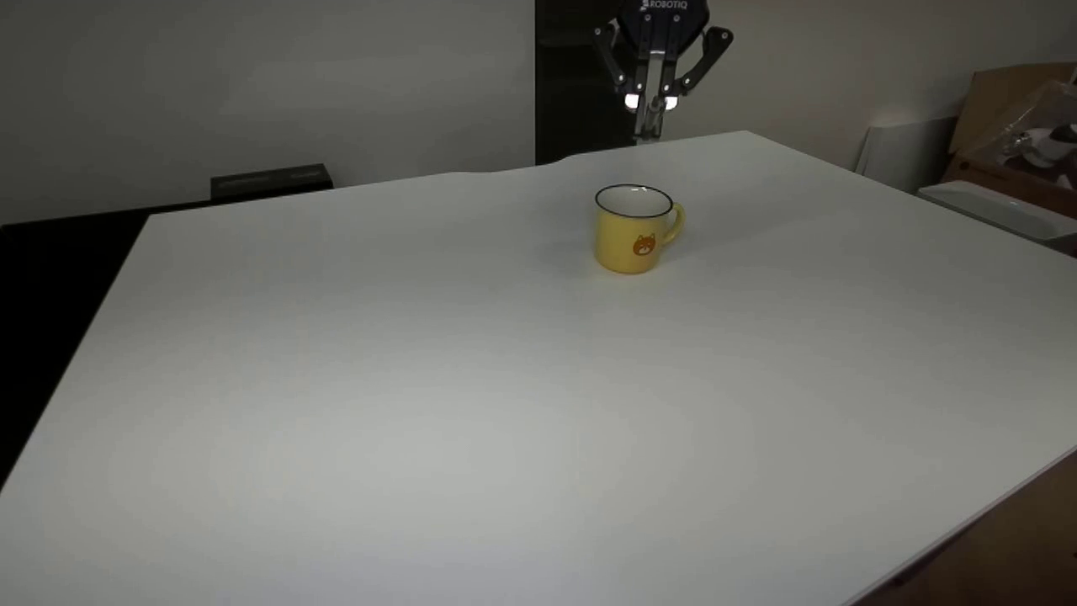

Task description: Put the pen in the cup

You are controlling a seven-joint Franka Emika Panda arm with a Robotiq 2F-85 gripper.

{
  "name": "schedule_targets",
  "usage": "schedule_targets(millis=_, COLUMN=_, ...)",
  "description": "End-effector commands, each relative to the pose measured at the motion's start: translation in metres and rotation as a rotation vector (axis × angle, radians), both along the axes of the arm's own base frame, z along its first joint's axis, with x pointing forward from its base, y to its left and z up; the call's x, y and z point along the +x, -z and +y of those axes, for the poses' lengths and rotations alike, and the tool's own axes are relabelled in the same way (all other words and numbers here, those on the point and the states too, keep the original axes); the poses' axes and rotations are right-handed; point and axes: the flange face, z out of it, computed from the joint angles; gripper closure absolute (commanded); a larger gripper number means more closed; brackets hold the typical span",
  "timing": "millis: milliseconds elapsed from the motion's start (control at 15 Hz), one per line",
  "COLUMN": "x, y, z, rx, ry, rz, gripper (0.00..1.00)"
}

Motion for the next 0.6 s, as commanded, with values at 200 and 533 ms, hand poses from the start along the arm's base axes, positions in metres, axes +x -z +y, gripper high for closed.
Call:
schedule_targets(millis=200, x=0.037, y=0.012, z=-0.022, rx=0.051, ry=0.116, rz=0.083, gripper=0.97)
schedule_targets(millis=533, x=0.051, y=0.018, z=-0.034, rx=0.048, ry=0.168, rz=0.073, gripper=0.97)
